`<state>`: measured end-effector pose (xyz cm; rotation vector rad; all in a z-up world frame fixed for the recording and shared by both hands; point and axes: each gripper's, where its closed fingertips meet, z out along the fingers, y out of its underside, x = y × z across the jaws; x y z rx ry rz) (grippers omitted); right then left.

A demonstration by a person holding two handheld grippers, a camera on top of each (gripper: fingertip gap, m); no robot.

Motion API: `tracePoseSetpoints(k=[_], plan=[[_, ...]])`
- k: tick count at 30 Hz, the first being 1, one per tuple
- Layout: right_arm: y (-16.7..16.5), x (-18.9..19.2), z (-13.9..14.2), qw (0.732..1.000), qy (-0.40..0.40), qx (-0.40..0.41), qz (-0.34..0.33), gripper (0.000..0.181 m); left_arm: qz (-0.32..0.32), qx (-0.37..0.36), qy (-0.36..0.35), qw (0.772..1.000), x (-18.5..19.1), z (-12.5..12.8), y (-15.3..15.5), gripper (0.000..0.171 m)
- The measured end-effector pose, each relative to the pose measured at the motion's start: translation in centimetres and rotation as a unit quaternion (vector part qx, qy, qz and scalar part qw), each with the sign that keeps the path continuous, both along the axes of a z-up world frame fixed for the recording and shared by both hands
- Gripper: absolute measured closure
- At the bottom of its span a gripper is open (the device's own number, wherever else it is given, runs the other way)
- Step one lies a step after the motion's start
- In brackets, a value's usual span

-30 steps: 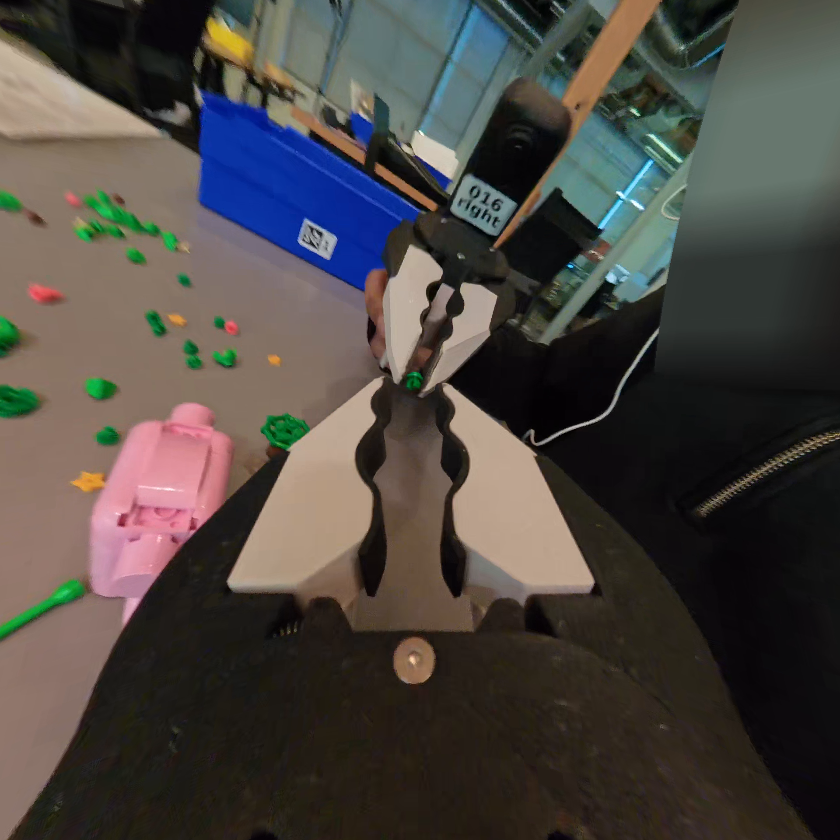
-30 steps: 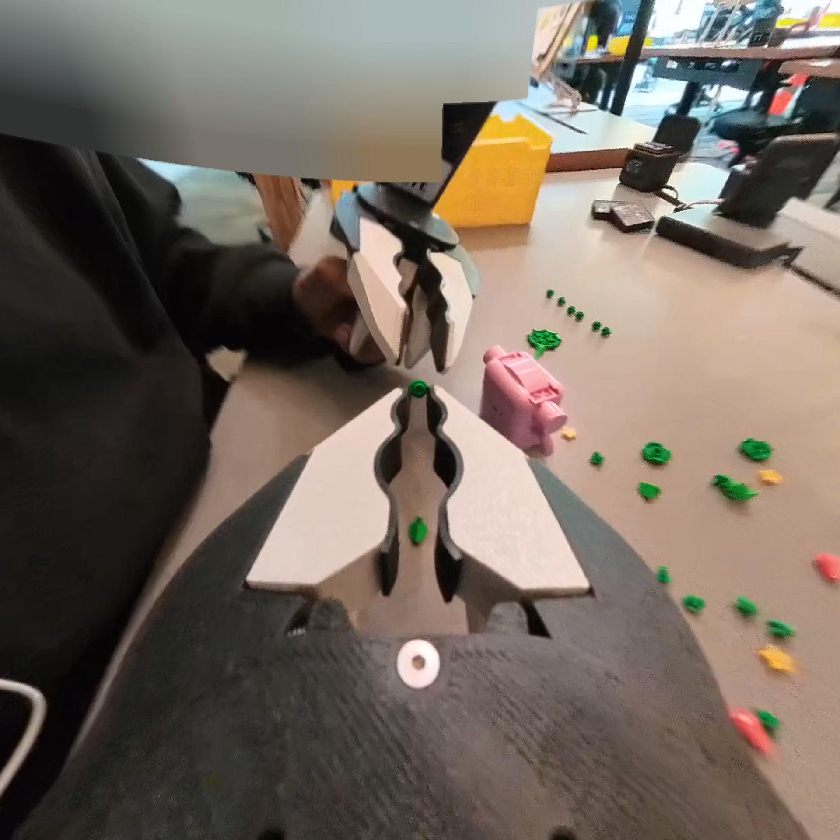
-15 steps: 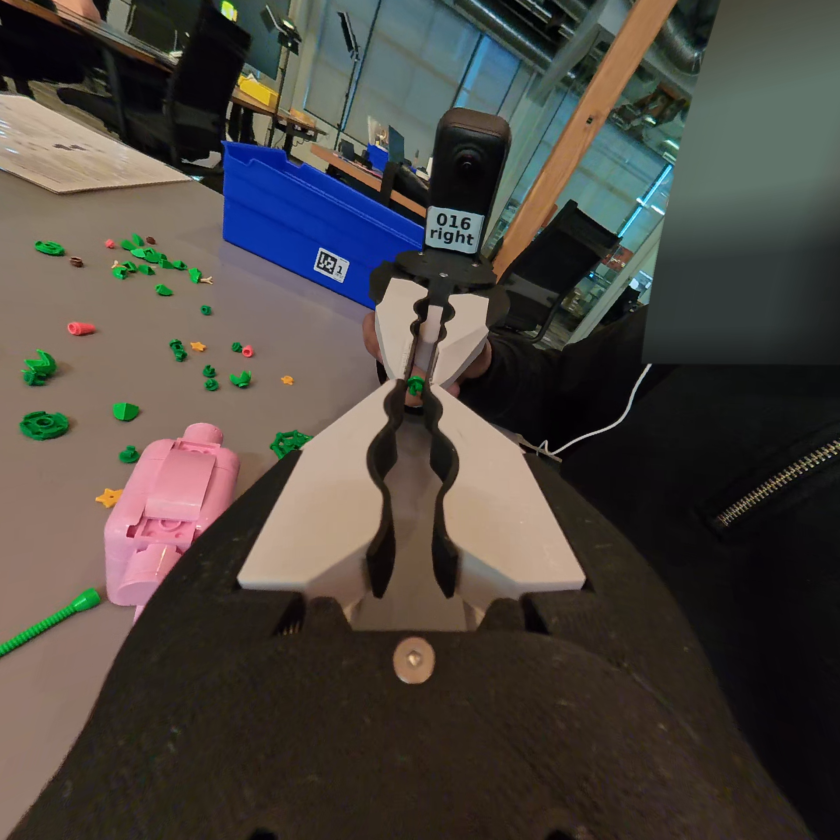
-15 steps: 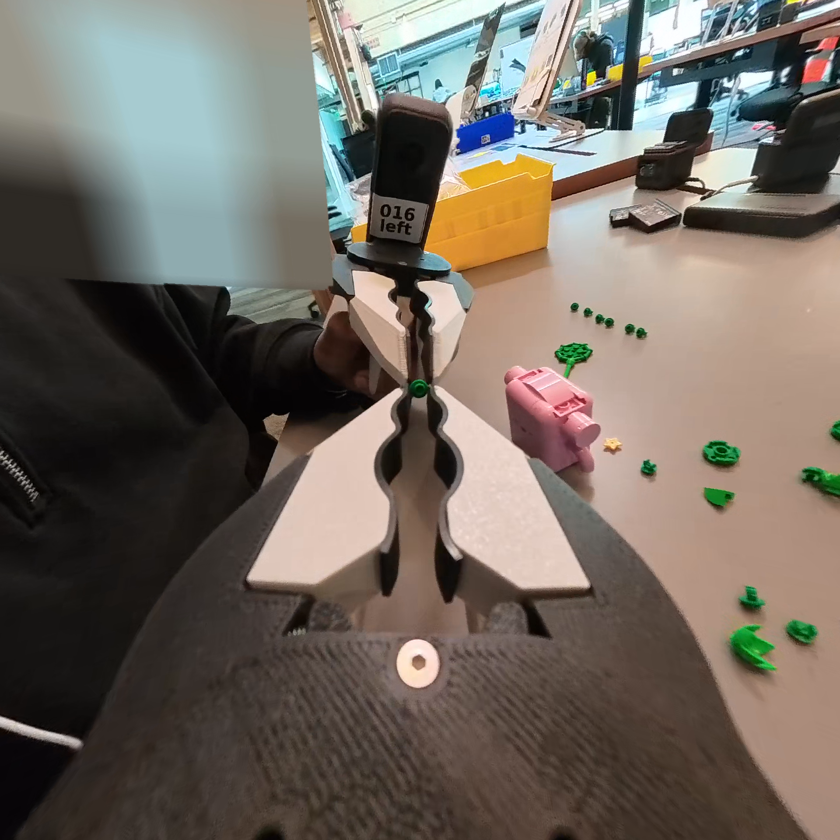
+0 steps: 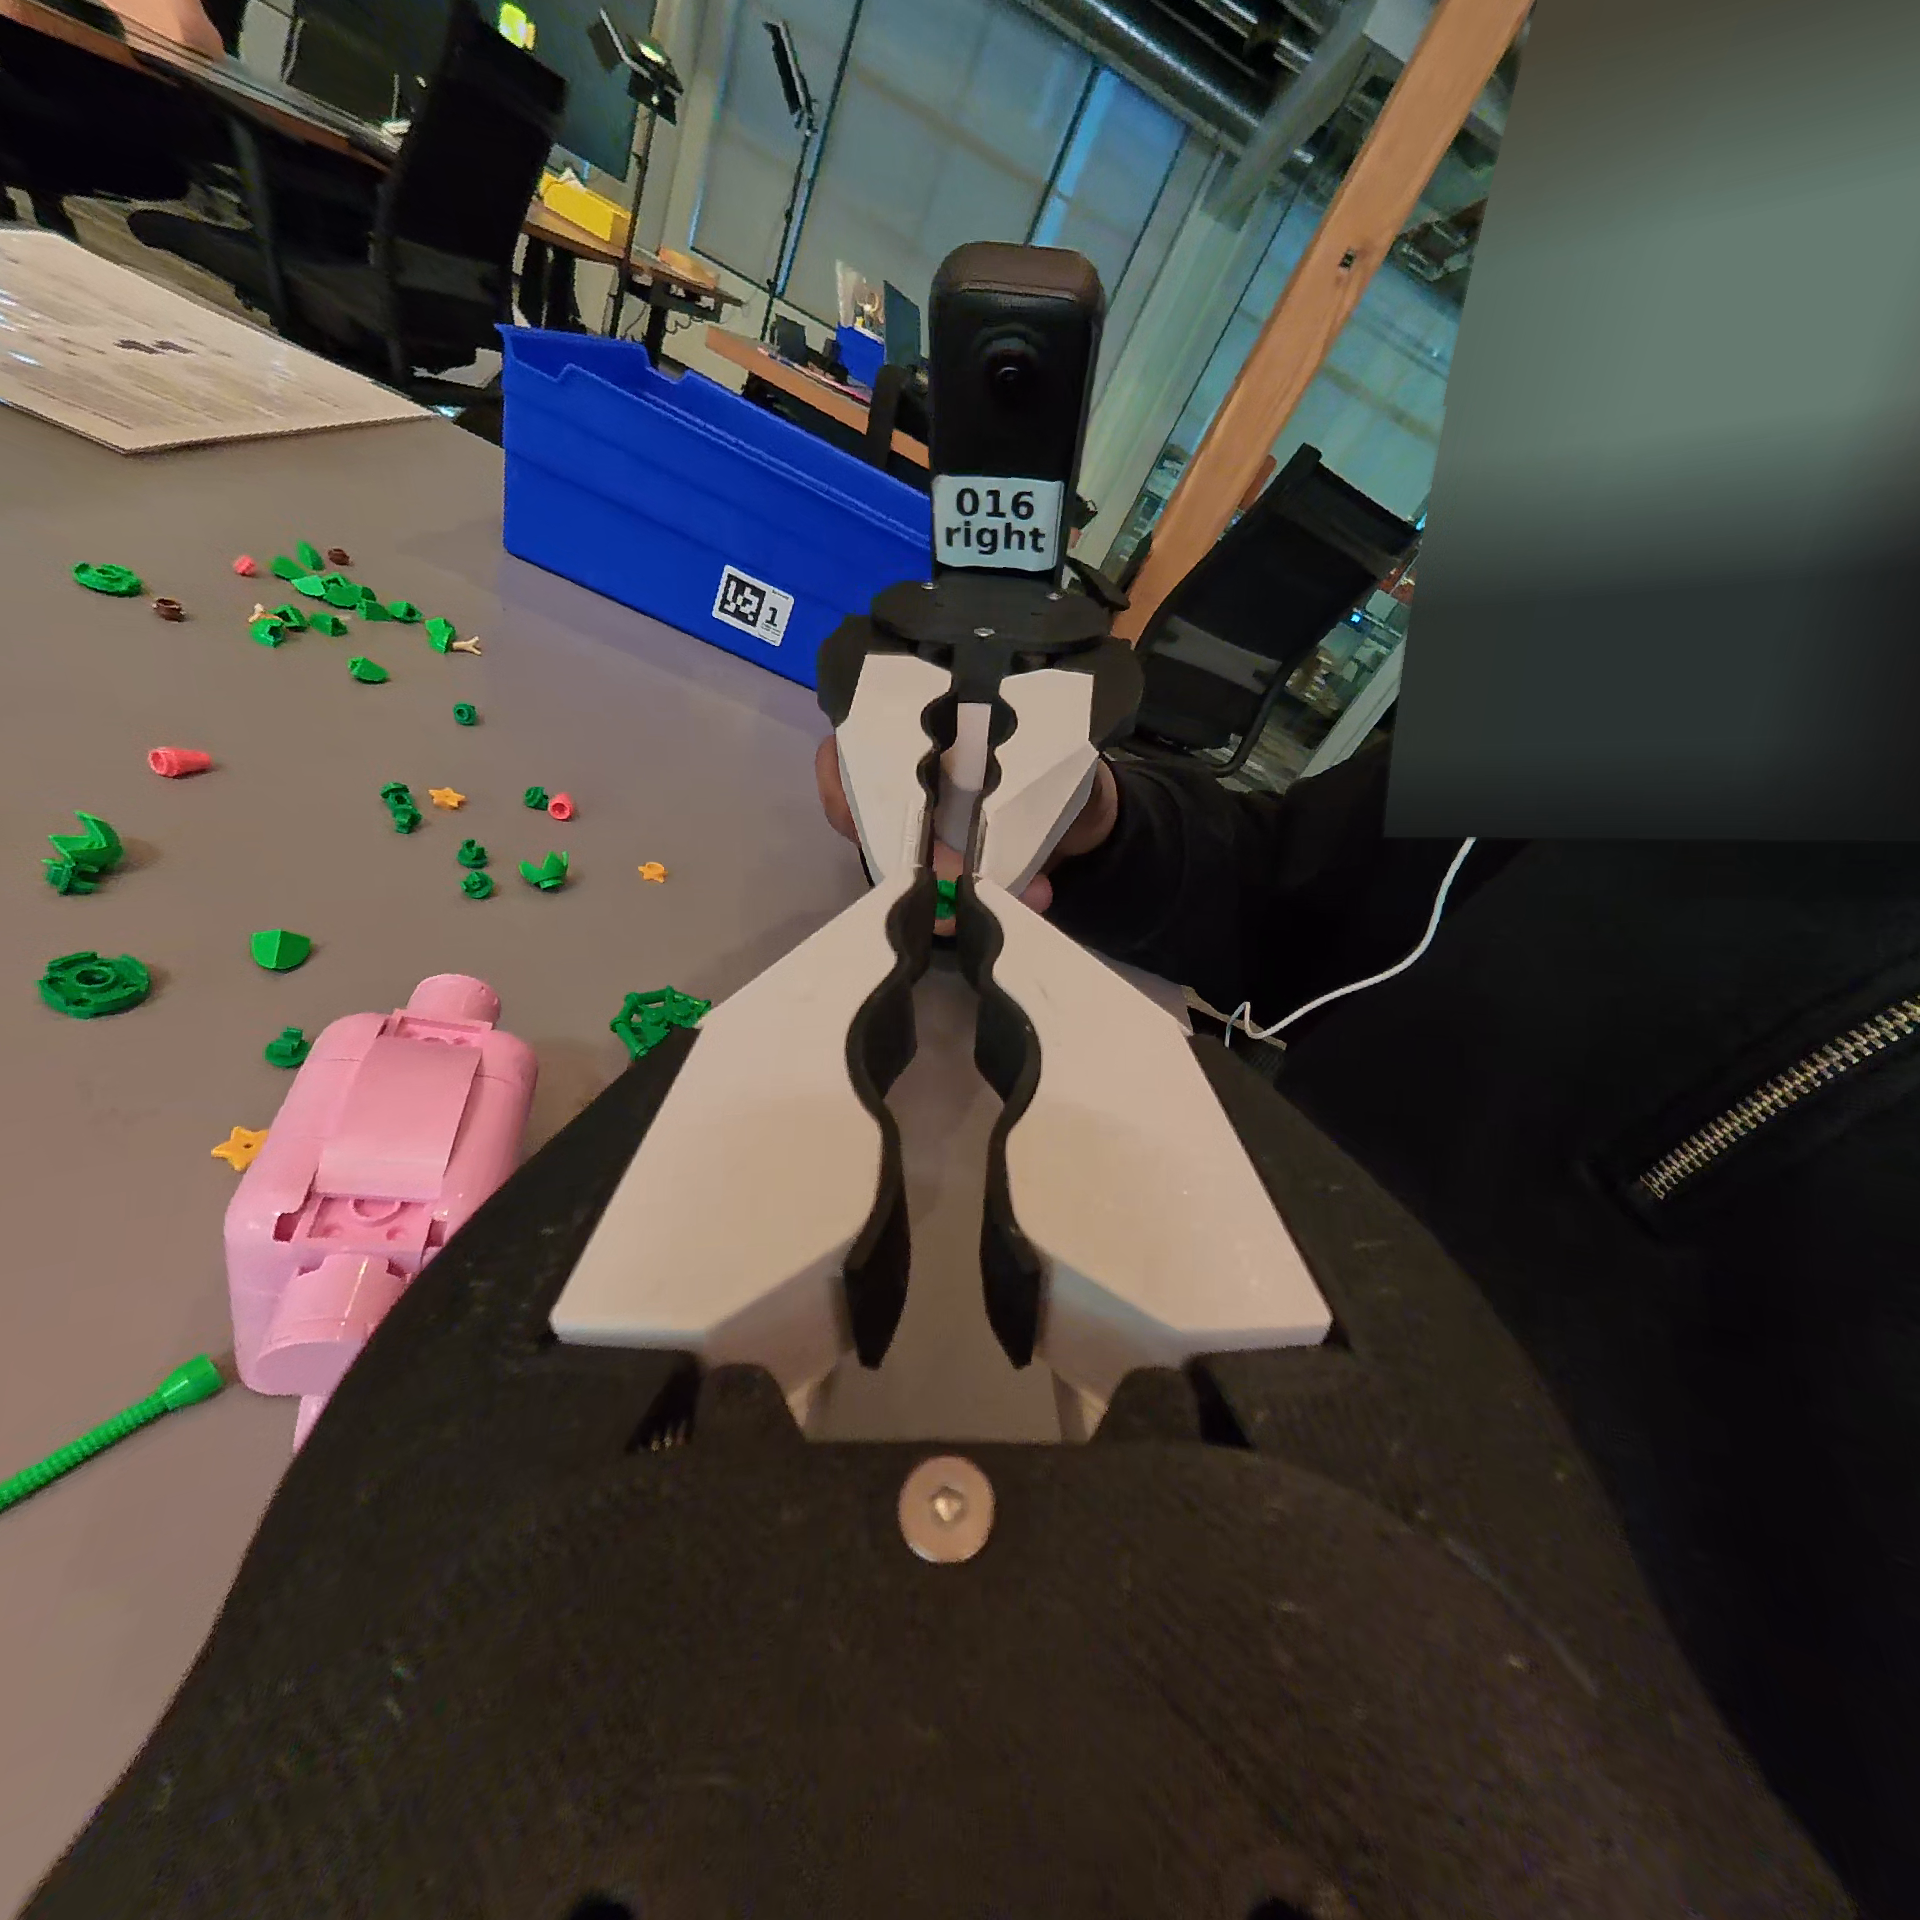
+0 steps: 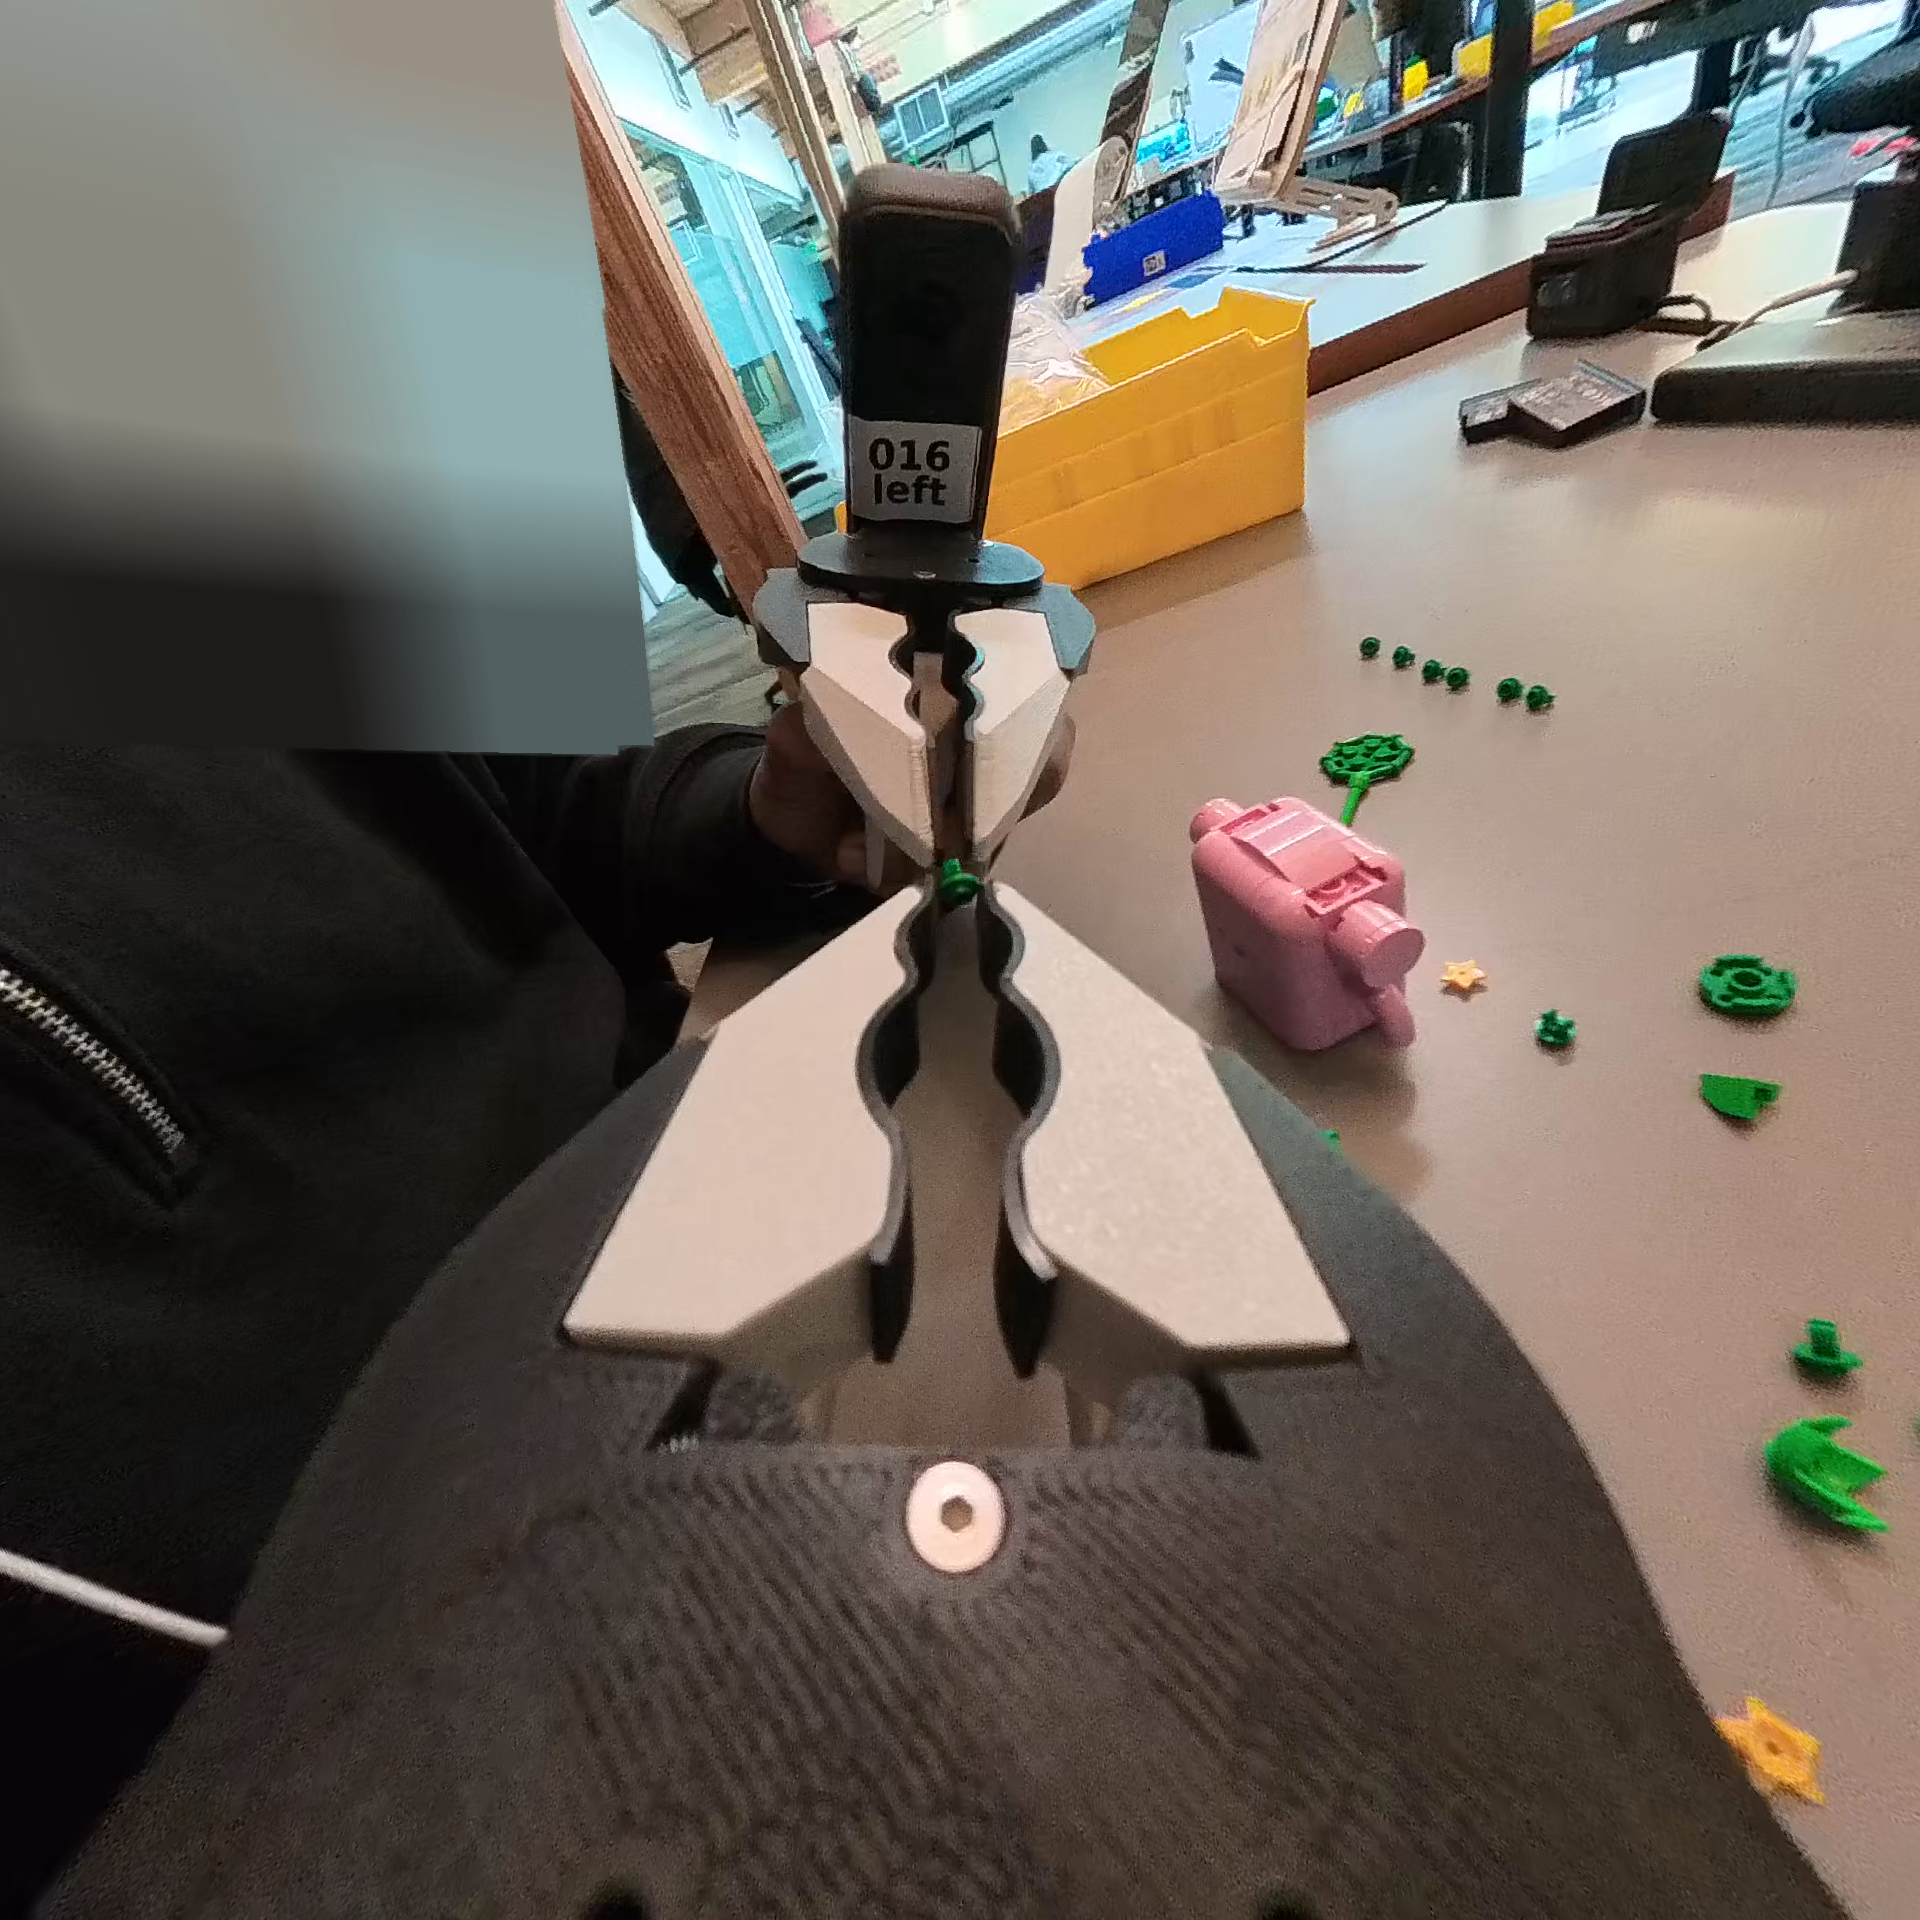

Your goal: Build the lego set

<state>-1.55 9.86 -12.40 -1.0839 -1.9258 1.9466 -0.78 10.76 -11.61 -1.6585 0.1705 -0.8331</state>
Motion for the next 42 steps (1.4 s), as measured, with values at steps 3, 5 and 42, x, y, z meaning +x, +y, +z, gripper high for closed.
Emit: tracePoseSetpoints(k=[3,5,42], plan=[[0.0,0.1,0.1,1.000,-0.017,-0.018,0.007,0.176,0.004,0.003,0.007,1.000,0.0,0.0,0.0,0.171],[-0.1,0.1,0.3,0.999,-0.027,-0.037,0.014,0.176,0.010,0.009,0.014,1.000,-0.2,0.1,0.0,0.171],[0.7,0.0,1.1,0.894,0.279,0.330,-0.117,0.147,-0.060,-0.015,-0.206,0.977,-0.4,1.6,-0.4,0.171]])
